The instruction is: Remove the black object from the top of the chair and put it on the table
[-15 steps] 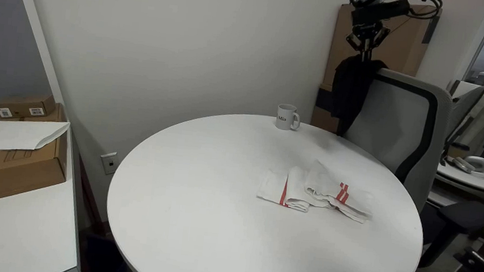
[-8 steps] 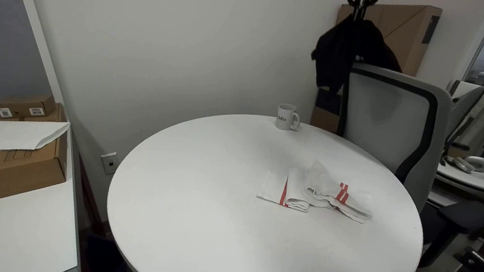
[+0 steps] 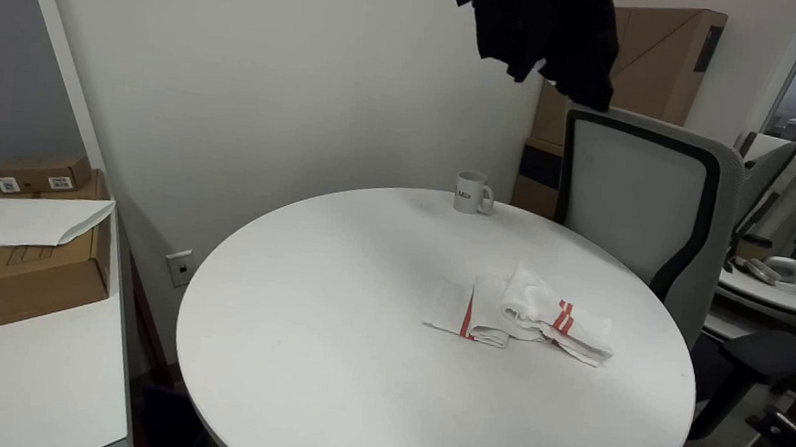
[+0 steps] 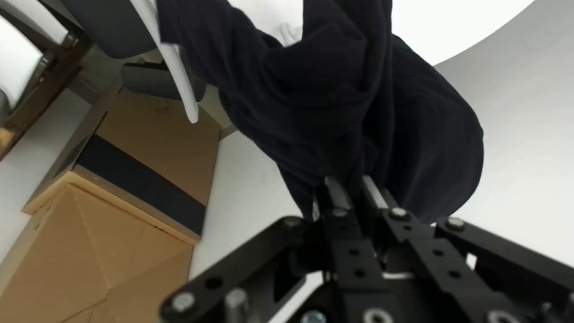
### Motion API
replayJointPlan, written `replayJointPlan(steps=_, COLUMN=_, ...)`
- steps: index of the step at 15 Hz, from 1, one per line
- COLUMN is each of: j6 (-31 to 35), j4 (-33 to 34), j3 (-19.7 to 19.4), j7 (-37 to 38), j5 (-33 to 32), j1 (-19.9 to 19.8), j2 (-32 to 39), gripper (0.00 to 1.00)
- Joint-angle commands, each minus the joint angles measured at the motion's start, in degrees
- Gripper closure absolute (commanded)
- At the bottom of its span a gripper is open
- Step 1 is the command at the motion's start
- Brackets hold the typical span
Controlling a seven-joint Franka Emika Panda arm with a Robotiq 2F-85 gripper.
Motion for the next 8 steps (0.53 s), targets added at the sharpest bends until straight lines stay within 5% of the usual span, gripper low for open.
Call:
replayJointPlan(steps=1, j6=-3.35, j4=3.21, j3=2.08, j7=-1.35, j5=0.53, j1=1.89, j2=0.97, gripper=0.97)
replayJointPlan(steps=8, j6=-4.92, j4=6.96, j3=2.92, j7=0.97, j5=-1.74, j1=5.49, j2=8.74, gripper=0.97)
